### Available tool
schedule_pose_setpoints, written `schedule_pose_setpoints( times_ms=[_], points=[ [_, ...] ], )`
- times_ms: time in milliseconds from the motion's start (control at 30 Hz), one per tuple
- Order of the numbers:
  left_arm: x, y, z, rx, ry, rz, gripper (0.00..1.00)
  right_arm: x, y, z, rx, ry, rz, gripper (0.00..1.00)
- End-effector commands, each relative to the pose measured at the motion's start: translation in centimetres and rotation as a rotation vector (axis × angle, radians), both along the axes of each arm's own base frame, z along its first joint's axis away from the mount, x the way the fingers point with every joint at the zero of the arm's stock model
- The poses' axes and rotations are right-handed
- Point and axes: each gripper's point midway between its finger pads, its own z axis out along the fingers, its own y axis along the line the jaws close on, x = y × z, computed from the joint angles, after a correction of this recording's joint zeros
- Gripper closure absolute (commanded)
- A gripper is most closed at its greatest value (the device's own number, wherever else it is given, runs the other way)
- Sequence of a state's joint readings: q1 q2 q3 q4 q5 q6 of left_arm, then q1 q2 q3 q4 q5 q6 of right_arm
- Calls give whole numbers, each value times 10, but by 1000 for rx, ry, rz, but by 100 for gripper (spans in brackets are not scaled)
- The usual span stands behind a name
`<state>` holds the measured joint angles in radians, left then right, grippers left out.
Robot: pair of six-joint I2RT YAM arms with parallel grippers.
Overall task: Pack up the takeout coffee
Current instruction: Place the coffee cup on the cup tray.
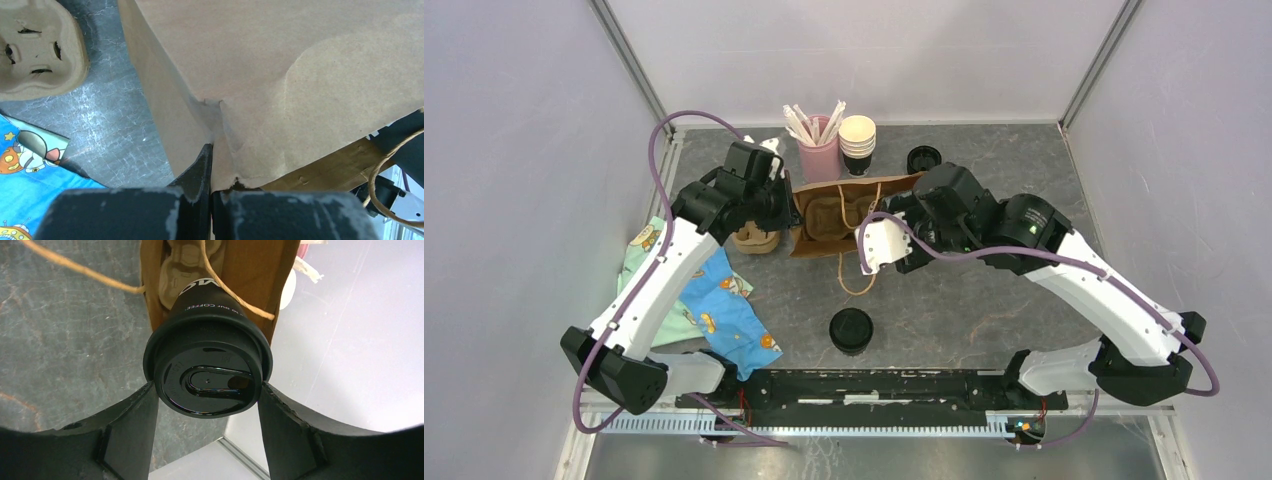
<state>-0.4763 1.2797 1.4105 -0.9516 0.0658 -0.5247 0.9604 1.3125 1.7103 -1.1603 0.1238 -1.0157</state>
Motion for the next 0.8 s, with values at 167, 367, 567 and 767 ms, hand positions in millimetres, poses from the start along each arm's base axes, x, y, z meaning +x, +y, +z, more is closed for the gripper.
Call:
schedule_pose_setpoints(
  times_ms=[167, 367, 567, 767],
  points=[
    [-2, -8, 9, -23, -90, -84, 98, 16, 34, 33, 121, -185, -37, 100],
    [-10, -7, 9, -50, -133, -99, 98, 24, 36, 16, 56, -207, -55, 100],
    [-23, -7, -6, -78, -159, -133, 98, 11, 46, 2, 24, -198, 84, 100],
    [-28, -11, -7, -100, -162, -165, 98, 5, 59, -13, -28, -215, 204, 100]
  ],
)
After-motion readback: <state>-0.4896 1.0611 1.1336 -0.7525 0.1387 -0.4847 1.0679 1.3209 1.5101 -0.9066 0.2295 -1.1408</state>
